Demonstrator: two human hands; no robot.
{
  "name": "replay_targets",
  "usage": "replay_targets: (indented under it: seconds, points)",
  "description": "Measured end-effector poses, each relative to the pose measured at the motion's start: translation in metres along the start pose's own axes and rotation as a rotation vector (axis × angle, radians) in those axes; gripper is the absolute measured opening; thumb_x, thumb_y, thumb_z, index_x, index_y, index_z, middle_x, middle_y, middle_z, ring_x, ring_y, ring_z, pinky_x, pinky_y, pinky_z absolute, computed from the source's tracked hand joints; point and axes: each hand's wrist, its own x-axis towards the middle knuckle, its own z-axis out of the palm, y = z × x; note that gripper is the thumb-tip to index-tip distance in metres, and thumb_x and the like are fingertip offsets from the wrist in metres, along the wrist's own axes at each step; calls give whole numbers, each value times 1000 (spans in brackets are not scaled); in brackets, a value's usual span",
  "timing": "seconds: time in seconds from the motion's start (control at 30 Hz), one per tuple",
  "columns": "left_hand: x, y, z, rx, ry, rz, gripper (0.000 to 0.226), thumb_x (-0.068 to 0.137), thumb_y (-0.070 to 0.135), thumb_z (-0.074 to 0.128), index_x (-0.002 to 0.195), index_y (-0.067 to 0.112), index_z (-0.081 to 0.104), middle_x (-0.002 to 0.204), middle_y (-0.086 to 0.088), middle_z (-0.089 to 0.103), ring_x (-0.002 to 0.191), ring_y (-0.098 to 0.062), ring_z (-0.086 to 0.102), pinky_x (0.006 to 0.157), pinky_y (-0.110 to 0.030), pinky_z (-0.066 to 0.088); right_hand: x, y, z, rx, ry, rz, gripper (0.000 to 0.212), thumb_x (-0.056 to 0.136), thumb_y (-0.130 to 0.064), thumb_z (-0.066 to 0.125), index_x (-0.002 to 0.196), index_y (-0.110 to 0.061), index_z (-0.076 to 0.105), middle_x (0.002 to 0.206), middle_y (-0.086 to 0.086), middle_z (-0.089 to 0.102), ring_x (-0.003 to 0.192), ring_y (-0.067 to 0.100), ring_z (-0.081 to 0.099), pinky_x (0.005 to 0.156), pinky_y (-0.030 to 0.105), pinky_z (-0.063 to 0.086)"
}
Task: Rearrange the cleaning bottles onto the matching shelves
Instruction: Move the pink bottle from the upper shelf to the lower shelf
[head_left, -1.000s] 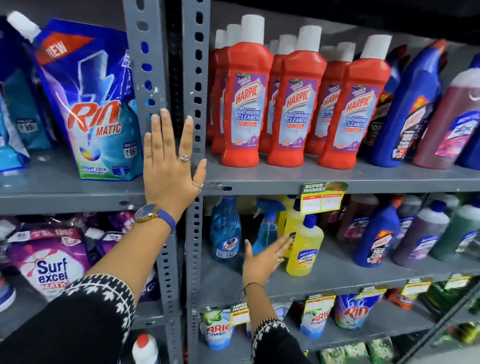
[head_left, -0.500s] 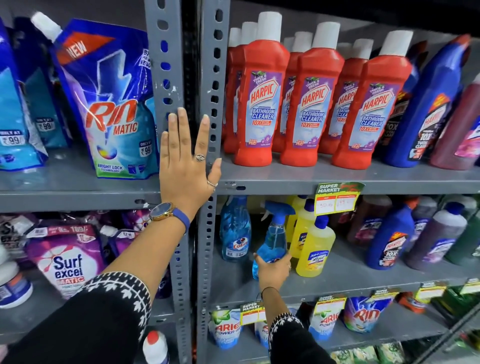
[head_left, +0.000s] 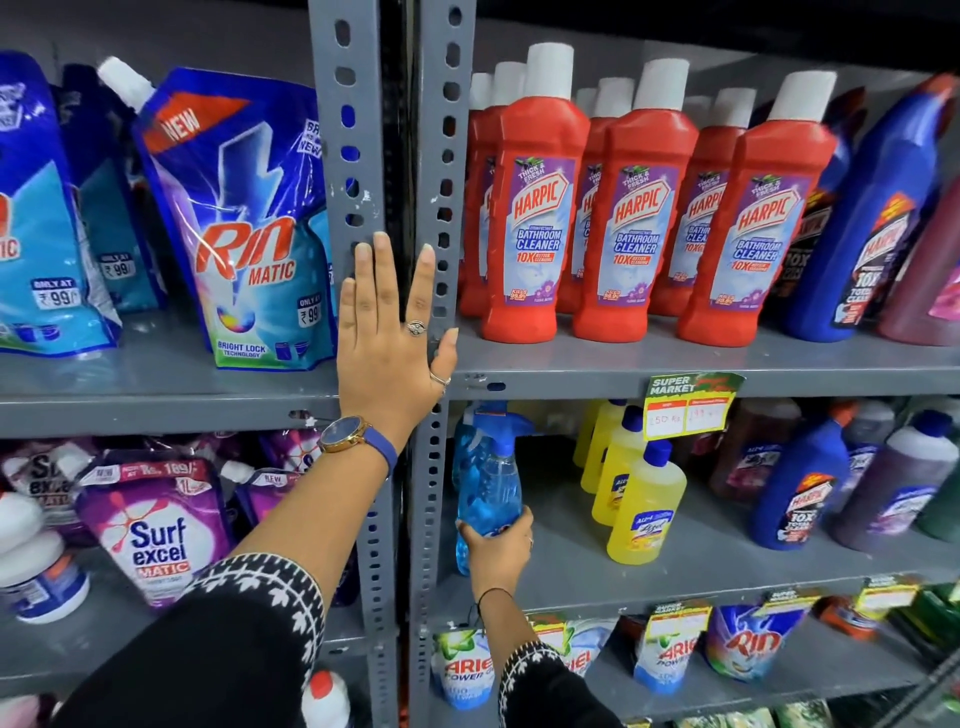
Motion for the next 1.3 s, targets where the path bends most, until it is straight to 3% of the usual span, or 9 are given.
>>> replay_targets:
  seconds: [0.3,0.43,0.63,0.8,0.93,1.1,1.2,1.3]
  points:
    - [-1,1,2,-11,9,10,65,96,42,37,151,14,15,152,-25,19,141,-36,10,117,-40,2,-3,-1,3,-27,-14,19,95,59,-17,88,135,-5,32,127,17,47,120,33,43,103,43,38]
    - [0,0,2,6,-1,10,65,97,43,35,151,14,15,152,-25,19,141,-36,9,118,-39,0,-5,-4,-3,-74,-46,2,102,59,-25,88,139,-6,27,137,16,41,131,32,35,107,43,33]
    - [2,2,0,21,-18,3,69,95,41,37,153,14,10,152,-28,18,141,-38,8,118,-39,-3,8,-9,-43,-302,-76,-204,111,62,-41,84,147,-16,16,153,9,24,143,26,17,112,45,32]
    - [2,6,-3,23,-33,-22,72,93,38,37,153,14,6,152,-30,14,141,-42,8,118,-40,-5,33,-4,-103,-519,-155,-443,106,74,-51,70,149,-16,5,158,4,10,146,20,6,119,33,0]
    - [3,14,-11,2,-95,-78,71,92,35,33,153,10,7,154,-29,7,143,-43,4,117,-42,-5,59,9,-167,-563,-187,-511,105,76,-51,69,149,-17,2,159,2,6,147,18,3,119,33,3]
    - [8,89,-26,-16,-101,-306,69,95,32,34,153,6,6,155,-26,3,144,-39,2,115,-42,-9,107,32,-253,-646,-115,-498,108,67,-49,75,148,-11,14,154,7,25,144,27,20,117,39,11]
    - [18,161,-20,-31,-127,-218,70,94,35,32,151,2,9,155,-27,7,143,-40,5,116,-45,-3,140,36,-303,-639,-104,-478,105,70,-46,74,148,-11,13,155,7,22,144,25,17,116,33,5]
    - [31,239,-10,-84,-124,-106,70,93,37,33,150,1,15,154,-26,13,142,-39,10,117,-42,-2,176,35,-351,-581,28,-496,103,67,-44,78,146,-7,22,151,16,30,141,30,27,114,34,13]
